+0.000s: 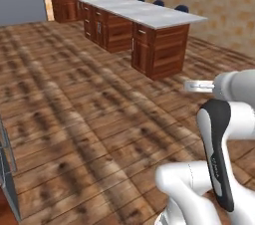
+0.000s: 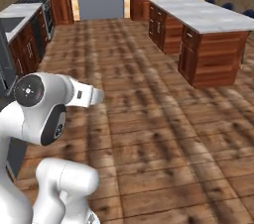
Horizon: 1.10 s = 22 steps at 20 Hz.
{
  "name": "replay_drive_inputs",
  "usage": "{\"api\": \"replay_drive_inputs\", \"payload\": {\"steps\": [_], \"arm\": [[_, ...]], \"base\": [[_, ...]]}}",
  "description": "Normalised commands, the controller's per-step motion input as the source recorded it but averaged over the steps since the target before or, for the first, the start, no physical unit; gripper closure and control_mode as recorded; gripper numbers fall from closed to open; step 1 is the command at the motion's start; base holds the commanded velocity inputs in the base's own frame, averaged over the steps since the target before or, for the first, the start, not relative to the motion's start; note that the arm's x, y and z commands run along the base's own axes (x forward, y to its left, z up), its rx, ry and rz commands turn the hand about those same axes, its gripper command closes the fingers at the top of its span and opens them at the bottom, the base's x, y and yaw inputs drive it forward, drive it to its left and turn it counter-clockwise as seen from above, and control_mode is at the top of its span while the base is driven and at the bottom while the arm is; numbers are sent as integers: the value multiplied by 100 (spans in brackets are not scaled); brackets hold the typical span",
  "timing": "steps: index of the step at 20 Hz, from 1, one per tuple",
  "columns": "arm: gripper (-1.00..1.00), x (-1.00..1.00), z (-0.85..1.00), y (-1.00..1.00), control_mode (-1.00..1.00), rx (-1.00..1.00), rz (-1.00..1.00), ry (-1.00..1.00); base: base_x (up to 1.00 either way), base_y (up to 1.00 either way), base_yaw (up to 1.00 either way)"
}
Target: Grab the spray bottle from the cabinet, then place it next to the cutting board for sanitizing. Then grab the dish brush from the countertop next to the sink and place it next to the cutting board.
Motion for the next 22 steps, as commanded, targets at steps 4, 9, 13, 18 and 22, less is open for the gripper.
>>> {"api": "replay_drive_inputs", "payload": {"steps": [4, 9, 13, 18, 22], "arm": [[-100, 0, 0, 0, 100, 0, 0, 0], [-100, 0, 0, 0, 100, 0, 0, 0], [-100, 0, 0, 0, 100, 0, 0, 0], [-100, 0, 0, 0, 100, 0, 0, 0], [-100, 0, 0, 0, 100, 0, 0, 0]], "base": [[40, 20, -20], [100, 52, -10], [100, 41, -1], [100, 27, 21], [100, -3, 52]]}}
